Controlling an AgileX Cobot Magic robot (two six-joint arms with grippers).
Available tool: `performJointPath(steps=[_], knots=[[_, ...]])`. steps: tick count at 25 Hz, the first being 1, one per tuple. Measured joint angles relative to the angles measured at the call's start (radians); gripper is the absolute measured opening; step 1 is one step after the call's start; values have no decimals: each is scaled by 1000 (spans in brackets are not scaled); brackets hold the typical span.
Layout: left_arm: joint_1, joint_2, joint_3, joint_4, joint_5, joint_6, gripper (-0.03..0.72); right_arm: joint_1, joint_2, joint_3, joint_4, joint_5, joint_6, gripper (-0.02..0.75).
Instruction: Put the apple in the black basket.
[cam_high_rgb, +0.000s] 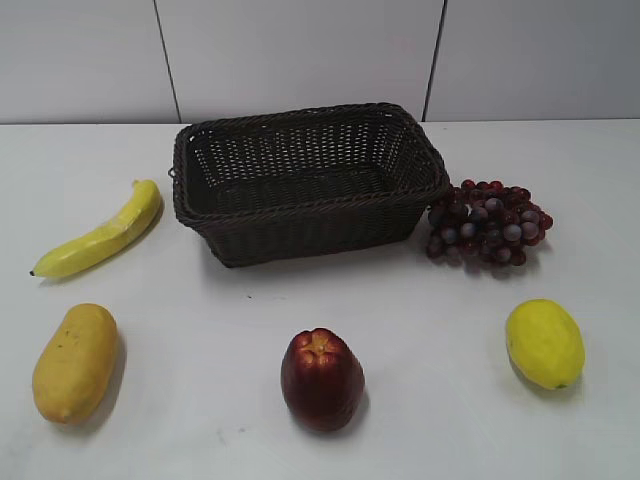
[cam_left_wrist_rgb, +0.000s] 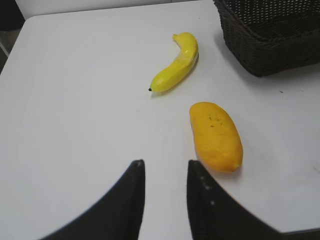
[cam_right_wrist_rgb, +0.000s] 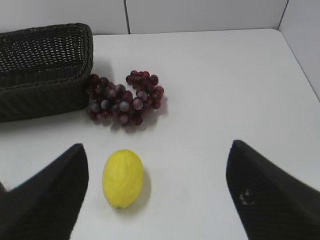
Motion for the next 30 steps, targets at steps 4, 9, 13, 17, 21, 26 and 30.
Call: performJointPath(steps=[4, 9, 13, 17, 21, 26, 30], knots=[[0, 0, 0, 0, 0, 0, 223, 0, 155, -11, 71, -53, -25, 658], [0, 0, 0, 0, 0, 0, 223, 17, 408, -70, 238, 5, -238, 658], [0, 0, 0, 0, 0, 0, 223, 107, 608, -143, 265, 68, -293, 657], [0, 0, 0, 0, 0, 0, 223, 254, 770, -216, 267, 88, -292, 648], [0, 0, 0, 0, 0, 0, 223, 432, 893, -288, 263, 72, -252, 641], [0, 0, 0, 0, 0, 0, 223, 623, 1027, -375, 196, 62, -162, 633], [0, 0, 0, 0, 0, 0, 223, 758, 1120, -431, 117, 59, -90, 633]])
